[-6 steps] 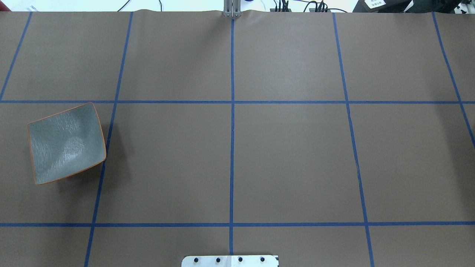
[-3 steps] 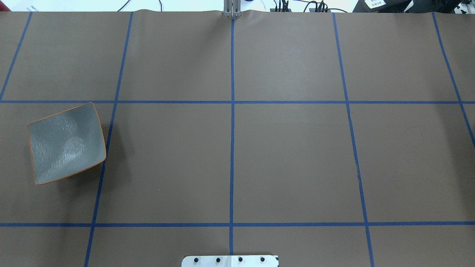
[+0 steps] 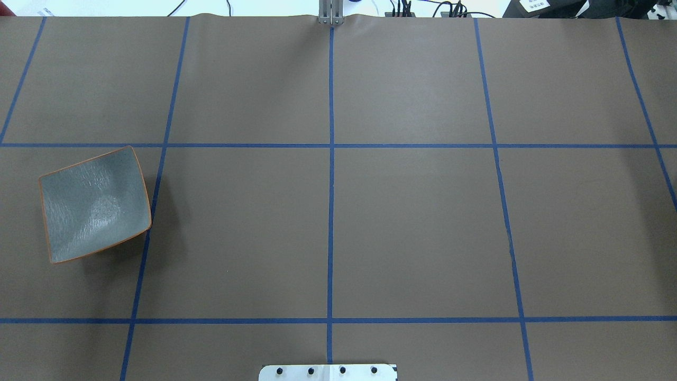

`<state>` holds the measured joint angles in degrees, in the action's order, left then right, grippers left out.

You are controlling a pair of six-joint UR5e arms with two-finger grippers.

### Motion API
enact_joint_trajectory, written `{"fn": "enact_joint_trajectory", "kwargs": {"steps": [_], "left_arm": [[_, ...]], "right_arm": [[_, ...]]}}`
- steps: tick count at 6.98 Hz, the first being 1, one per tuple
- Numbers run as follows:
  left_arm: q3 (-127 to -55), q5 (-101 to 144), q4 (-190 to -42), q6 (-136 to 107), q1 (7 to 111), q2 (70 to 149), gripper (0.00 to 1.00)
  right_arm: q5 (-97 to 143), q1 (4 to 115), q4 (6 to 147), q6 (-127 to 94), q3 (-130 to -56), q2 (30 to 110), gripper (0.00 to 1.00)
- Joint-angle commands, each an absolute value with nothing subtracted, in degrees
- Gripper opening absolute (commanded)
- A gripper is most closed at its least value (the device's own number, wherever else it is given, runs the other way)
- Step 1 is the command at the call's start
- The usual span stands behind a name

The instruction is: Transfer all bananas from basket to plate

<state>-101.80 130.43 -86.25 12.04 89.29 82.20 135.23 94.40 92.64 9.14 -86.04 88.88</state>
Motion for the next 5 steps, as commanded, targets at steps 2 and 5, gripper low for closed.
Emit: {"fn": "enact_joint_trajectory", "kwargs": {"steps": [2, 5], "left_arm": [[-102.48, 130.96, -86.66, 12.13, 89.30, 81.83, 1.00], [-101.95, 130.96, -86.84, 12.30, 89.21, 84.11, 1.00]], "right_arm": [[134.65, 94.31, 92.55, 8.71, -86.22, 87.72, 1.00], [134.04, 94.31, 91.07, 8.44, -85.87, 87.62, 1.00]]}}
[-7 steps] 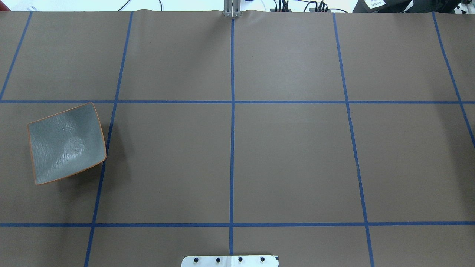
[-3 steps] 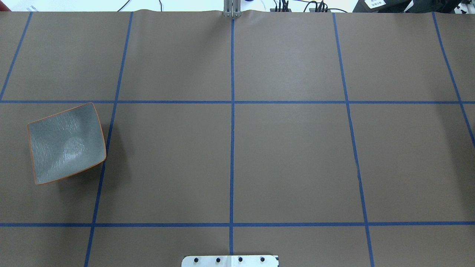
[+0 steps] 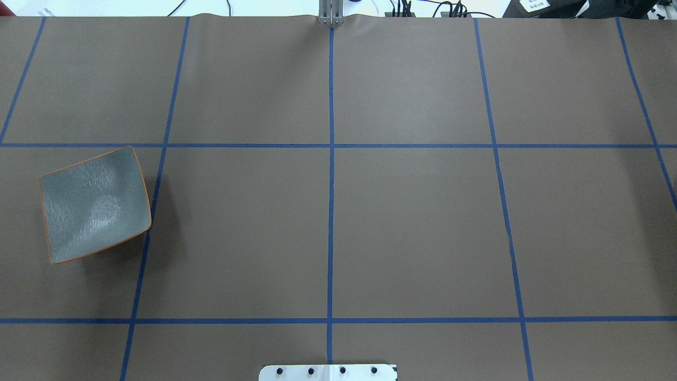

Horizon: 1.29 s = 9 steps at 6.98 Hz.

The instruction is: Transfer all bananas from basket to plate

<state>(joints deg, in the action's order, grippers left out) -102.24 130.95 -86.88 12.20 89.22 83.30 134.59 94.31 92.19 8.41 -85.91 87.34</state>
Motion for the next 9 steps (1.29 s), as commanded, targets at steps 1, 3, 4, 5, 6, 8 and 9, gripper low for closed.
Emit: {"fn": "enact_joint_trajectory", "kwargs": {"steps": [1, 3, 4, 5, 6, 8, 9], "left_arm": [[-102.30, 130.52, -86.75, 12.30, 89.21, 84.11, 1.00], [-101.78, 130.25, -86.66, 12.30, 88.95, 85.34, 1.00], [-101.78, 130.25, -86.57, 12.30, 88.95, 85.34, 1.00], [-101.78, 130.34, -86.57, 12.22, 88.95, 85.34, 1.00], [-101.78, 130.34, -86.49, 12.30, 88.95, 85.17, 1.00], [-101.43, 130.34, -86.66, 12.30, 88.95, 84.99, 1.00], [-101.25, 130.43, -86.66, 12.30, 88.86, 84.99, 1.00]], "right_arm": [[133.77, 94.31, 88.53, 8.18, -85.17, 87.71, 1.00], [134.12, 94.31, 88.51, 5.81, -84.38, 86.93, 1.00], [134.21, 94.31, 88.51, 5.80, -83.94, 87.18, 1.00], [134.12, 94.31, 88.42, 5.89, -84.11, 87.27, 1.00], [134.12, 94.31, 88.42, 5.80, -84.02, 87.36, 1.00], [132.90, 94.22, 88.42, 1.00, -84.11, 87.19, 1.00], [132.89, 94.22, 89.03, 0.71, -83.59, 87.19, 1.00]]}}
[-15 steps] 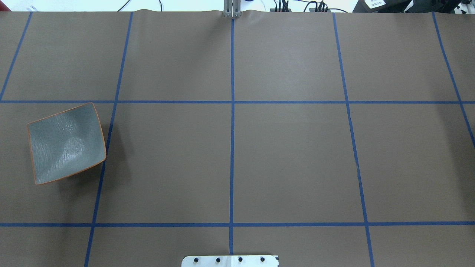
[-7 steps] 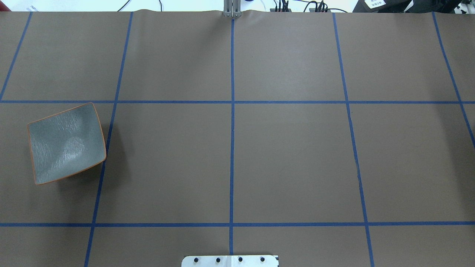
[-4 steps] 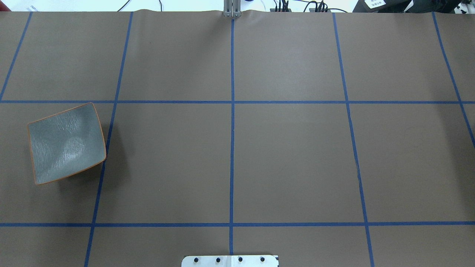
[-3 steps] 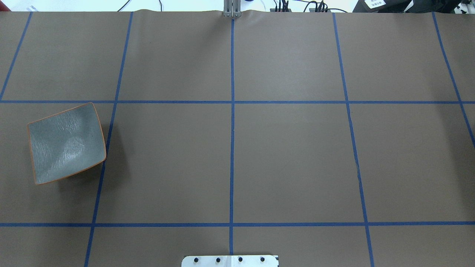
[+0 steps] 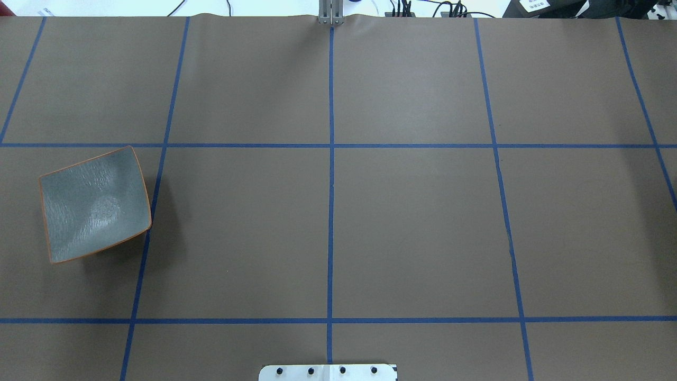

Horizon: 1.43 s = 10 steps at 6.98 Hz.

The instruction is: Transfer all bananas from basket to plate

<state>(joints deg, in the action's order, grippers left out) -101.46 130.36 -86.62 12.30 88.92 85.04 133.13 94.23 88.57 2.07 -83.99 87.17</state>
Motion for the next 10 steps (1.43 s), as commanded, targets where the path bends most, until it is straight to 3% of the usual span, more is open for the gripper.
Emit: {"fn": "enact_joint_trajectory", "kwargs": {"steps": [1, 10], "left_arm": [[-100.47, 130.60, -86.92, 12.30, 88.94, 85.16, 1.00], [-100.90, 131.04, -86.92, 11.87, 88.86, 85.69, 1.00]], "right_arm": [[132.98, 94.22, 89.12, 0.27, -81.58, 87.01, 1.00], [133.94, 94.31, 89.30, -10.19, -73.92, 87.36, 0.98]]}}
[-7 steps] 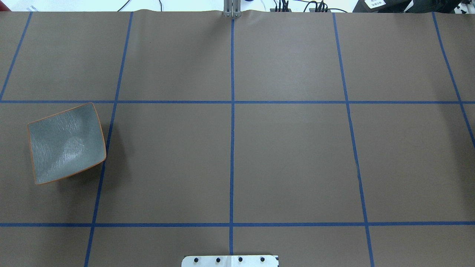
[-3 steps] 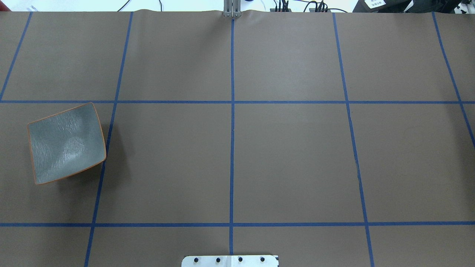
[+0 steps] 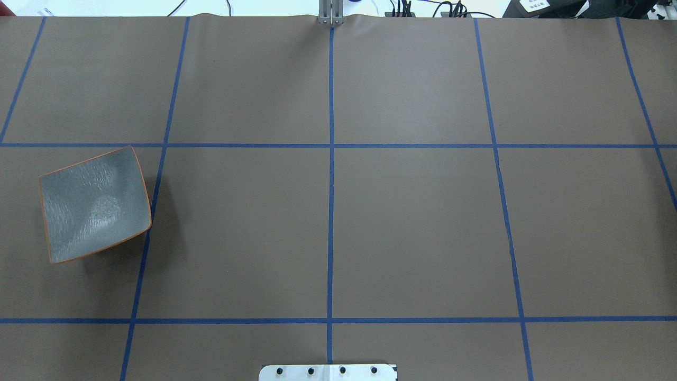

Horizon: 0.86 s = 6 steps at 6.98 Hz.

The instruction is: Transfer all bananas from basket to plate

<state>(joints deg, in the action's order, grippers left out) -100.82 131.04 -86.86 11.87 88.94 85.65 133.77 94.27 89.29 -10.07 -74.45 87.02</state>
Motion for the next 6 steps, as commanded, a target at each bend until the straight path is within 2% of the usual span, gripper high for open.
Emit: {"fn": "enact_joint_trajectory", "kwargs": {"steps": [1, 4, 6], "left_arm": [[-100.90, 131.04, -86.92, 11.87, 88.86, 85.95, 1.00], [-100.55, 130.96, -86.84, 12.13, 88.86, 86.84, 1.00], [-100.55, 130.96, -86.84, 12.13, 88.95, 86.84, 1.00]], "right_arm": [[134.55, 94.31, 89.30, -10.20, -73.48, 87.54, 0.95], [134.74, 94.31, 89.21, -10.11, -72.95, 88.07, 0.92], [134.82, 94.31, 89.21, -9.93, -72.95, 88.68, 0.84]]}}
